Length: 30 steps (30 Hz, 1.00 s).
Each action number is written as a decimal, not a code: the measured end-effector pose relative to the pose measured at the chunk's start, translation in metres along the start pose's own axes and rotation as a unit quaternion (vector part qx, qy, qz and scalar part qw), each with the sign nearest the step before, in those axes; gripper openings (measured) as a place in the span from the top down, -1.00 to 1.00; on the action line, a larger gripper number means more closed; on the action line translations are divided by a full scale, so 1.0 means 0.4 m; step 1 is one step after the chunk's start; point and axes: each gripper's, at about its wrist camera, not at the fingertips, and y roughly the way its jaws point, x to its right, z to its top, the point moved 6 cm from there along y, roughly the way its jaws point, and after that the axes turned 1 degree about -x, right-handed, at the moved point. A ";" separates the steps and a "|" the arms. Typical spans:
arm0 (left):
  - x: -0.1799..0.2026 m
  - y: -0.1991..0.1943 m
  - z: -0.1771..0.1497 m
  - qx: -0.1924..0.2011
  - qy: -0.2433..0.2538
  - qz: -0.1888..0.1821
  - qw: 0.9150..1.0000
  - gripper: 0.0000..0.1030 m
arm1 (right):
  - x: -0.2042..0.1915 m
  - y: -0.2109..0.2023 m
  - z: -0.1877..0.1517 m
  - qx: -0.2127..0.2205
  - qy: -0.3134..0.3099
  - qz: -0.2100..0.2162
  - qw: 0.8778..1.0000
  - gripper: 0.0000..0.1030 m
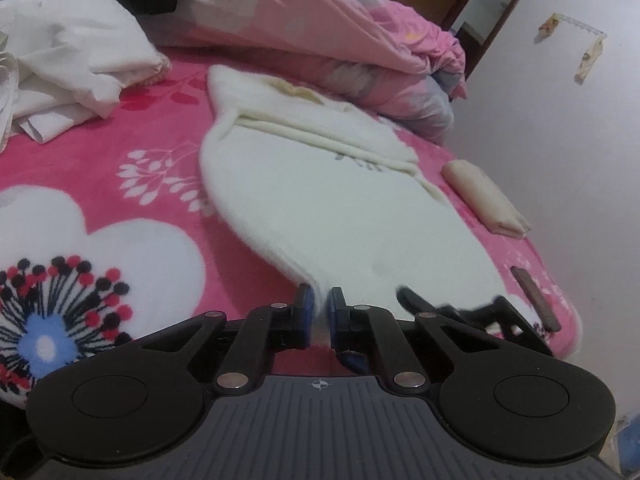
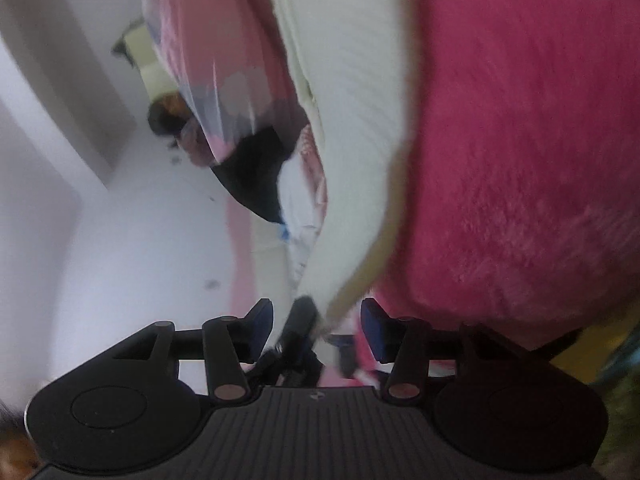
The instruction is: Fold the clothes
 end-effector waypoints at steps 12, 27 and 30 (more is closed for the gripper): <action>-0.045 -0.002 -0.003 -0.007 -0.030 -0.065 0.997 0.88 | -0.002 0.073 0.025 0.017 -0.009 -0.001 1.000 0.51; -0.187 0.104 0.003 -0.058 -0.247 -0.149 0.956 0.32 | -0.023 0.071 0.026 0.020 -0.071 -0.019 0.997 0.90; -0.193 0.142 0.004 -0.070 -0.268 -0.158 0.948 0.31 | -0.018 0.069 0.023 0.016 -0.072 -0.019 0.997 0.90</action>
